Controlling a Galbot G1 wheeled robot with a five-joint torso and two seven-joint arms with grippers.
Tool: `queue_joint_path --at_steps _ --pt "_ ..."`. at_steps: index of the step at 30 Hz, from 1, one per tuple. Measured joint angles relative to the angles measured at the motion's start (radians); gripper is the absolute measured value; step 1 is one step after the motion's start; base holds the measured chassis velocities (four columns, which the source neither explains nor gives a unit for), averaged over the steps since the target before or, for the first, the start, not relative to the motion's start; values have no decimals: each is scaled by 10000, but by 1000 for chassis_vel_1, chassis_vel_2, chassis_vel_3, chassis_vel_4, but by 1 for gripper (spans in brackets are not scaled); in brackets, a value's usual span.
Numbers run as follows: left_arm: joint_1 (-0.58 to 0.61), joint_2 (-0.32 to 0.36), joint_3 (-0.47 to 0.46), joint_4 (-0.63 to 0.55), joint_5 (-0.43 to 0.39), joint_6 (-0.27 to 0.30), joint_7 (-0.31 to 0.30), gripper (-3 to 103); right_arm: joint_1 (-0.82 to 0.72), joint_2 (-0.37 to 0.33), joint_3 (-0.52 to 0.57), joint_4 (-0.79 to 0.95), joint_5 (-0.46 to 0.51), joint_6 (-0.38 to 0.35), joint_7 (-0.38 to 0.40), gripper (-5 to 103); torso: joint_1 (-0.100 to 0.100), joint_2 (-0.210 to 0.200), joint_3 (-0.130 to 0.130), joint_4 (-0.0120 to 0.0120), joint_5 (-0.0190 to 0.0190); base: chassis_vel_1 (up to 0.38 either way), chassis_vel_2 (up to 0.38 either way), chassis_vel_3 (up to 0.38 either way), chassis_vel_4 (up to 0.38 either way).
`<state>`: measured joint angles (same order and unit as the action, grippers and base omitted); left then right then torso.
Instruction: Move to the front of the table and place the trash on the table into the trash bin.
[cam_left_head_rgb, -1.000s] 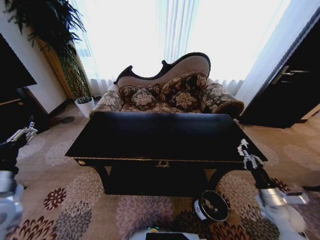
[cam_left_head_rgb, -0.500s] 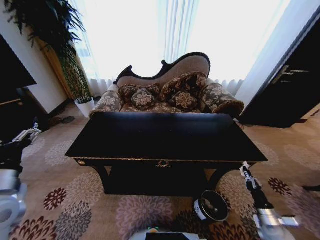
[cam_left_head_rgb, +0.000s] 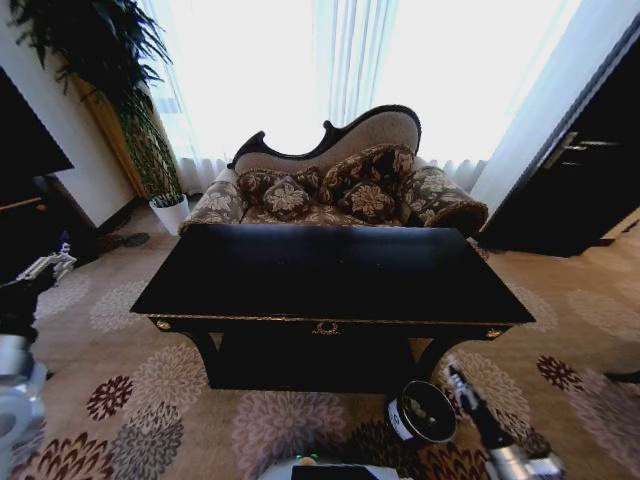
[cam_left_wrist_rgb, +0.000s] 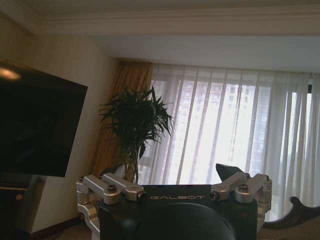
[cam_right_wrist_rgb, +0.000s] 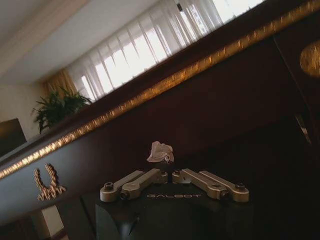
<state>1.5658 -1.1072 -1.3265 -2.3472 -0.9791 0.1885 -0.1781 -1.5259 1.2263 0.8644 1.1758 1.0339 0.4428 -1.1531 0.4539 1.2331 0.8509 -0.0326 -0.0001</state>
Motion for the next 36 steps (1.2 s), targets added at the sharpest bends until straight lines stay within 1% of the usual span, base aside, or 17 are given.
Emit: queue_joint_path --at_steps 4,5,7,10,11,12,14,15,16,17,18,20,22,23,25,27,36 --pt "31 24 -54 -2 4 -1 1 100 451 -146 -375 -621 -647 318 941 0 -1 1 0 3 -3 0 0 0 0" --pt "31 24 -54 -2 4 -1 1 100 451 -146 -375 -621 -647 318 941 0 -1 1 0 3 -3 0 0 0 0" --pt "62 41 -128 9 -8 -3 1 100 685 -279 -452 -1042 -1503 505 1617 0 0 0 0 2 -1 0 0 0 0" --pt "161 42 -256 13 -23 -5 1 100 1178 -574 -627 -2059 -3712 808 3271 0 0 0 0 3 0 0 0 0 0" --pt "161 42 -256 13 -23 -5 1 100 1178 -574 -627 -2059 -3712 808 3271 0 0 0 0 3 0 0 0 0 0" --pt "207 26 -292 6 -23 -5 1 100 1356 -665 -721 -2440 -4367 887 3785 0 0 0 0 1 0 0 0 0 0" --pt "285 -4 -369 -12 -23 -5 2 100 1614 -726 -908 -2916 -5055 912 4447 0 0 0 0 1 -4 0 0 0 0" --pt "285 -4 -369 -12 -23 -5 2 100 1614 -726 -908 -2916 -5055 912 4447 0 0 0 0 1 -4 0 0 0 0" --pt "328 -14 -422 -17 -23 -5 2 100 1730 -726 -1033 -3111 -5350 889 4793 0 0 0 0 1 0 0 0 0 0" --pt "383 -19 -496 -26 -23 -5 2 100 1882 -705 -1160 -3327 -5728 793 5248 0 0 0 0 1 2 0 0 0 0" --pt "383 -19 -496 -26 -23 -5 2 100 1882 -705 -1160 -3327 -5728 793 5248 0 0 0 0 1 2 0 0 0 0" --pt "503 -16 -672 -27 -33 -5 2 100 2227 -622 -1407 -3681 -6660 483 6457 0 -1 0 0 1 -4 0 0 0 0" --pt "595 22 -849 -17 -47 -5 3 100 2469 -438 -1662 -3765 -7482 -193 7759 0 0 0 0 3 -1 0 0 0 0" --pt "595 22 -849 -17 -47 -5 3 100 2469 -438 -1662 -3765 -7482 -193 7759 0 0 0 0 3 -1 0 0 0 0" --pt "652 67 -986 6 -71 -4 5 100 2670 -260 -1952 -3846 -7956 -829 8758 0 0 0 1 2 3 0 0 0 0" --pt "696 84 -1058 19 -81 1 6 100 2920 -186 -2121 -4124 -8319 -1109 9331 0 0 1 0 2 -1 0 0 0 0" --pt "786 85 -1158 17 -75 15 7 100 3585 -181 -2388 -4854 -8812 -1702 10455 0 0 0 1 1 0 0 0 0 0"
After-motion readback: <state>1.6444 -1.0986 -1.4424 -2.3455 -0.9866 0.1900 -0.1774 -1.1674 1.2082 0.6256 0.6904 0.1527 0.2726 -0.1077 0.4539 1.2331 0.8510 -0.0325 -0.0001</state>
